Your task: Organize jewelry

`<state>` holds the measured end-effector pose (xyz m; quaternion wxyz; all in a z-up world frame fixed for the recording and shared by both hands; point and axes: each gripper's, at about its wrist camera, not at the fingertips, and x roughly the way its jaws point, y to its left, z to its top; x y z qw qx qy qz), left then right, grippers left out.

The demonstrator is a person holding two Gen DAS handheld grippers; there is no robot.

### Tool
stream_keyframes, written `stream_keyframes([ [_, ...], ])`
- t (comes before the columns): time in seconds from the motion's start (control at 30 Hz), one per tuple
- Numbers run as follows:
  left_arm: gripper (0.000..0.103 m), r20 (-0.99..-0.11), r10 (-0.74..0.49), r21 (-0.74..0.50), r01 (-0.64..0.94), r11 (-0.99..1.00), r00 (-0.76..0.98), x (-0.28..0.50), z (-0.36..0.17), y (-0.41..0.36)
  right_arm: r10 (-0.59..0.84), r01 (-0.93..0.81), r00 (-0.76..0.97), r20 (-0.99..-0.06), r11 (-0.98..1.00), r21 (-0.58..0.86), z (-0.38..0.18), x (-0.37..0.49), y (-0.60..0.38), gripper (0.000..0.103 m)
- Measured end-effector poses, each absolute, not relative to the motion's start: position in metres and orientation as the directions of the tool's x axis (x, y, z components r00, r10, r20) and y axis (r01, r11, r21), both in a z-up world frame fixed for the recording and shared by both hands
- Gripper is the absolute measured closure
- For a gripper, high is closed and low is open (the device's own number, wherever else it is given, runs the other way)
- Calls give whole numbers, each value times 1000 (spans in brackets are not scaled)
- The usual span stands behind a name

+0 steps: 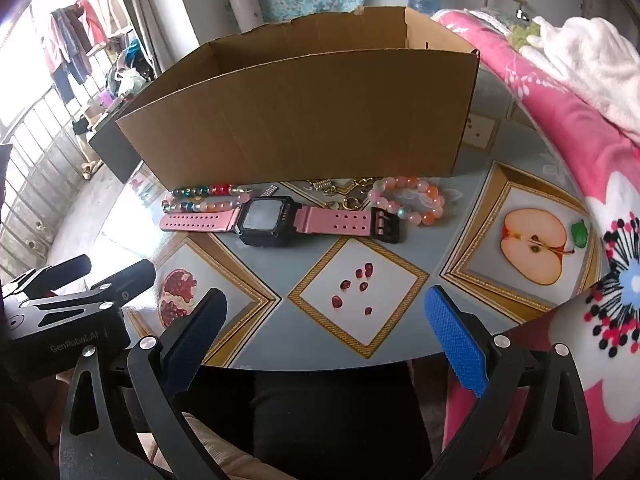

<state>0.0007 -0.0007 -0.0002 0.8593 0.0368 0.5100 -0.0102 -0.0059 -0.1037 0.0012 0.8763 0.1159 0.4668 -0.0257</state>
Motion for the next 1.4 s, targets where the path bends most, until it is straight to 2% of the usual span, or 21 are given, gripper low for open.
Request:
stream_keyframes([
  [1.4,5,-869,3,35,57,998,495,0,4,4,56,152,571,-819,973,173,2,1,-105,8],
])
